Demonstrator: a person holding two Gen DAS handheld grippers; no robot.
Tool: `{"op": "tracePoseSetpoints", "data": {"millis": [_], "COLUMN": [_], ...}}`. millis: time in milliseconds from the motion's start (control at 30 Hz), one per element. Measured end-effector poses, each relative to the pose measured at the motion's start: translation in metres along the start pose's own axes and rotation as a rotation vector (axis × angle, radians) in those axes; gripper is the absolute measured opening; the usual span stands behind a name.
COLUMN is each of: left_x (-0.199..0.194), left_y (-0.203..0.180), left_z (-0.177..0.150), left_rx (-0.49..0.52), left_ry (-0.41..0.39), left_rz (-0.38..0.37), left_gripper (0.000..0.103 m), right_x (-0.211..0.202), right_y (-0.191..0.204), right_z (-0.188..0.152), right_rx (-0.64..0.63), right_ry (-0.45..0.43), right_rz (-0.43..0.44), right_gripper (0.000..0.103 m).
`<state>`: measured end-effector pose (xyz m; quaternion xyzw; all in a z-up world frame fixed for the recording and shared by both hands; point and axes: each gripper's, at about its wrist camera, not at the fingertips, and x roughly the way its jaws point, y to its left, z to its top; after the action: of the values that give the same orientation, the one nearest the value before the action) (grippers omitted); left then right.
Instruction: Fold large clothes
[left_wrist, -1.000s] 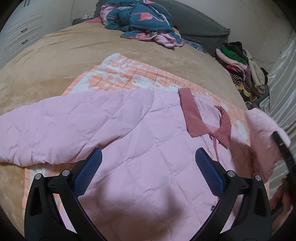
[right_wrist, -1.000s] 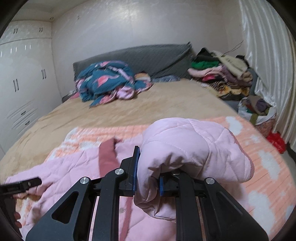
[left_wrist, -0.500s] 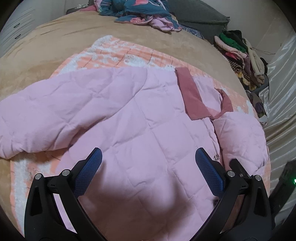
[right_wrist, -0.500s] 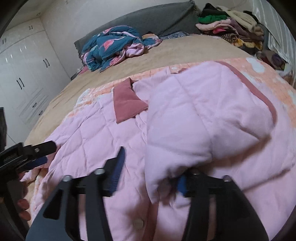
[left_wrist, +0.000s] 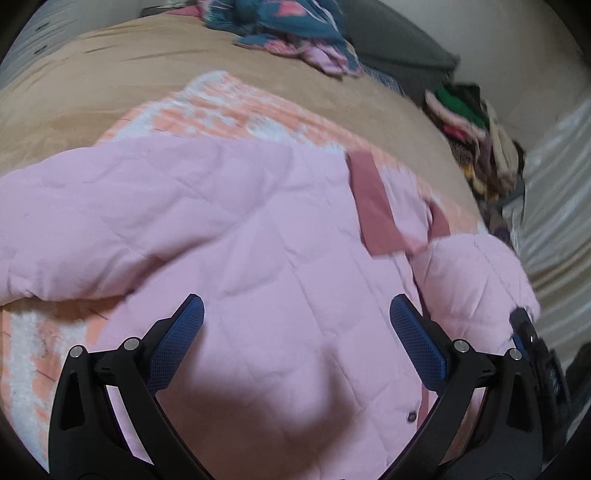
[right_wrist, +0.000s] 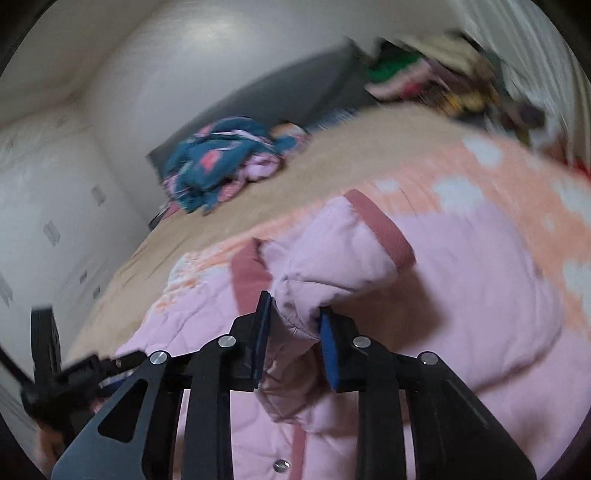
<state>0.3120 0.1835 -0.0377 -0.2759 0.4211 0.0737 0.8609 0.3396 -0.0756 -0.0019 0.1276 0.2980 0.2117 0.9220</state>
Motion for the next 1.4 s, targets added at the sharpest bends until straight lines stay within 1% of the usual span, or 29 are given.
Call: {"op": "tracePoseSetpoints", "data": {"millis": [67, 167, 233, 333, 500, 533, 600, 667, 700, 767, 800, 833, 867, 933, 1000, 1067, 1100, 1133, 1167, 1200, 1267, 1300, 1333, 1367, 1400], "left_x": [-0.004, -0.007, -0.009, -0.013, -0.015, -0.014, -0.009, -0.003, 0.002, 0.013, 0.017, 0.023, 0.028, 0.037, 0.043, 0.047, 0.048, 0.050, 0.051, 0.051, 0.053, 0.053, 0.053, 0.052, 0.049], "left_y": [0.011, 0.021, 0.028, 0.031, 0.031, 0.030, 0.028, 0.025, 0.022, 0.015, 0.012, 0.008, 0.004, -0.001, -0.004, -0.008, -0.010, -0.012, -0.016, -0.017, -0.019, -0.019, -0.018, -0.018, -0.018], "left_z": [0.004, 0.009, 0.012, 0.014, 0.014, 0.013, 0.011, 0.008, 0.005, -0.001, -0.004, -0.008, -0.011, -0.016, -0.019, -0.024, -0.024, -0.025, -0.027, -0.028, -0.030, -0.030, -0.029, -0.028, -0.027], "left_rx": [-0.036, -0.082, -0.112, -0.131, -0.160, -0.163, -0.163, -0.160, -0.158, -0.155, -0.154, -0.152, -0.149, -0.138, -0.121, -0.094, -0.080, -0.062, -0.038, -0.022, 0.012, 0.021, 0.022, 0.029, 0.042], "left_ry": [-0.003, -0.002, -0.006, -0.007, 0.002, 0.004, 0.021, 0.042, 0.060, 0.101, 0.113, 0.128, 0.144, 0.163, 0.164, 0.149, 0.143, 0.139, 0.135, 0.133, 0.119, 0.111, 0.108, 0.100, 0.088], "left_rz": [-0.015, -0.042, -0.070, -0.103, -0.195, -0.210, -0.225, -0.237, -0.251, -0.289, -0.301, -0.315, -0.323, -0.327, -0.319, -0.288, -0.269, -0.246, -0.225, -0.209, -0.165, -0.169, -0.181, -0.182, -0.177], "left_gripper": [0.095, 0.094, 0.095, 0.094, 0.094, 0.094, 0.095, 0.094, 0.094, 0.094, 0.094, 0.094, 0.094, 0.094, 0.094, 0.090, 0.087, 0.076, 0.063, 0.059, 0.038, 0.034, 0.024, 0.020, 0.019], "right_x": [0.006, 0.022, 0.031, 0.043, 0.060, 0.062, 0.063, 0.062, 0.060, 0.051, 0.046, 0.040, 0.035, 0.025, 0.015, 0.008, 0.000, -0.006, -0.009, -0.014, -0.024, -0.034, -0.039, -0.045, -0.049], "right_y": [0.019, 0.046, 0.058, 0.076, 0.095, 0.097, 0.099, 0.100, 0.097, 0.092, 0.090, 0.087, 0.084, 0.071, 0.055, 0.040, 0.030, 0.022, 0.015, 0.009, 0.001, -0.005, -0.010, -0.017, -0.024], "right_z": [-0.001, -0.009, -0.015, -0.031, -0.058, -0.062, -0.067, -0.067, -0.067, -0.067, -0.067, -0.069, -0.070, -0.071, -0.070, -0.069, -0.068, -0.067, -0.068, -0.069, -0.072, -0.073, -0.073, -0.073, -0.073], "right_rx": [-0.069, -0.156, -0.186, -0.232, -0.296, -0.297, -0.299, -0.295, -0.291, -0.281, -0.279, -0.280, -0.279, -0.257, -0.227, -0.204, -0.186, -0.170, -0.161, -0.164, -0.211, -0.235, -0.237, -0.226, -0.213], "right_ry": [0.009, 0.048, 0.072, 0.113, 0.207, 0.227, 0.248, 0.270, 0.274, 0.276, 0.272, 0.268, 0.261, 0.259, 0.256, 0.248, 0.238, 0.231, 0.231, 0.242, 0.240, 0.231, 0.227, 0.221, 0.217], "right_rz": [0.012, 0.043, 0.055, 0.087, 0.106, 0.111, 0.120, 0.142, 0.149, 0.161, 0.156, 0.134, 0.117, 0.091, 0.044, 0.009, -0.015, -0.028, -0.036, -0.049, -0.084, -0.112, -0.126, -0.137, -0.146], "right_gripper": [0.022, 0.018, 0.018, 0.018, 0.018, 0.021, 0.022, 0.028, 0.030, 0.038, 0.041, 0.051, 0.055, 0.055, 0.055, 0.055, 0.055, 0.055, 0.055, 0.055, 0.055, 0.055, 0.055, 0.055, 0.055]}}
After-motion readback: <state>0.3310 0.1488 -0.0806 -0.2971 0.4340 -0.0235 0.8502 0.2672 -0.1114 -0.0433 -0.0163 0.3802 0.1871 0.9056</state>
